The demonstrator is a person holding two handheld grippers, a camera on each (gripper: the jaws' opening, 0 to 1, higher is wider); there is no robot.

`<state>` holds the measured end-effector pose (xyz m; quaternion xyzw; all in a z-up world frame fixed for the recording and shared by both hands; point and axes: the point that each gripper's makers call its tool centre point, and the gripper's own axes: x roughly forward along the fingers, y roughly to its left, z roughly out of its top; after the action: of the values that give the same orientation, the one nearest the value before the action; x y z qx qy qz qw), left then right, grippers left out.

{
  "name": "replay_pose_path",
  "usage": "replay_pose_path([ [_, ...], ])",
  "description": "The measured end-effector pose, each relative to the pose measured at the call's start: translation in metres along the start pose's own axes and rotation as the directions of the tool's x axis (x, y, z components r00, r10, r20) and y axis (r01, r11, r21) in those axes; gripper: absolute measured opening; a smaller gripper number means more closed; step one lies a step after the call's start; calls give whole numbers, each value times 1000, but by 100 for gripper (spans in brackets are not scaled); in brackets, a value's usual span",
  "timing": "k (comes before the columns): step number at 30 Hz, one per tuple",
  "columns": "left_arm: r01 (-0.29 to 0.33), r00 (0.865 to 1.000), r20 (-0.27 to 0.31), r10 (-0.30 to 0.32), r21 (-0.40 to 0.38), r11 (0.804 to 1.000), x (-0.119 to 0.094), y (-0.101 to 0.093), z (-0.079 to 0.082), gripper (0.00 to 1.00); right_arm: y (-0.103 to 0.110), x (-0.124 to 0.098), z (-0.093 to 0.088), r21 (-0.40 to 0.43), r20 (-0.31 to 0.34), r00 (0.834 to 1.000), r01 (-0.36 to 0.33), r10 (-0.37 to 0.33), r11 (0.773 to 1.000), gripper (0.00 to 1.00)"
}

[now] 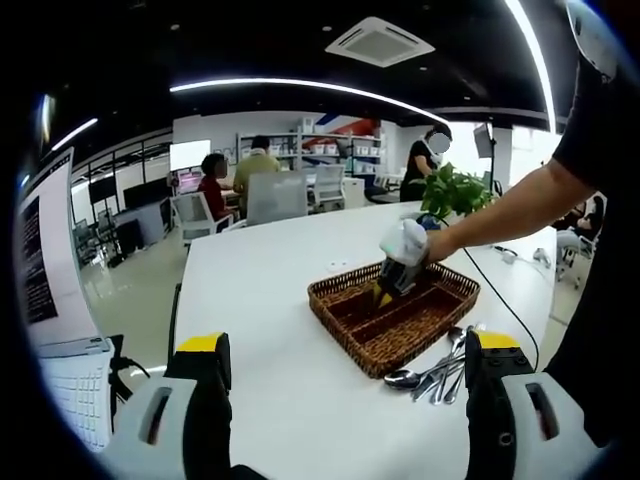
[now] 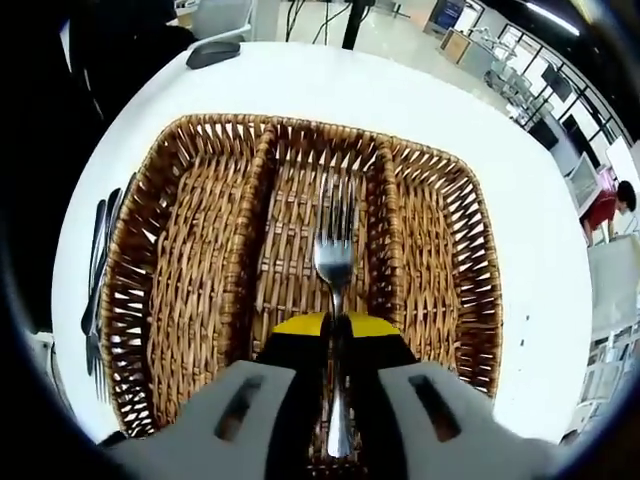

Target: Arrange the knives, forks, and spoons in their matching storage slots by inserting each utensil handle-first until every utensil is classified and aligned in the correct compartment

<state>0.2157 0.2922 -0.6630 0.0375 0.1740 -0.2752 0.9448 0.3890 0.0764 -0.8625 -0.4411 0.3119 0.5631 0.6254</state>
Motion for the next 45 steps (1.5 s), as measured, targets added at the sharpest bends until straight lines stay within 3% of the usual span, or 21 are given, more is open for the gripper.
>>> replay_pose_path([
  [4,0,1000,3,0,3,1000,0,-1,2,100,-2,-8,12,35,56,998,-1,-1,999,14],
  [13,16,1000,14,-17,14,1000,4,-4,5,100,-6,-26,17,91,105,994,12,-21,996,26],
  [15,20,1000,17,-20,16,1000,5,-5,6,100,-10,-28,17,117,123,991,31,-45,993,33],
  [20,25,999,21,-26,18,1000,9,-5,6,100,-11,-48,18,174,163,982,65,-93,983,40],
  [24,36,999,25,-36,23,999,12,-6,7,100,-9,-67,22,307,233,957,96,-173,947,47],
  [29,58,998,28,-59,40,998,19,-11,10,100,-1,-90,11,431,270,926,130,-265,893,57],
  [35,90,995,41,-92,48,995,31,-19,12,100,20,-126,-3,499,270,900,174,-343,849,64],
  [40,112,992,49,-115,52,992,37,-30,14,100,32,-142,-15,566,280,873,185,-399,803,70],
  [42,125,990,54,-128,54,991,39,-36,17,100,40,-155,-14,597,283,855,197,-434,778,72],
  [45,133,989,55,-136,55,990,39,-39,17,100,52,-169,-13,612,291,833,216,-470,761,76],
])
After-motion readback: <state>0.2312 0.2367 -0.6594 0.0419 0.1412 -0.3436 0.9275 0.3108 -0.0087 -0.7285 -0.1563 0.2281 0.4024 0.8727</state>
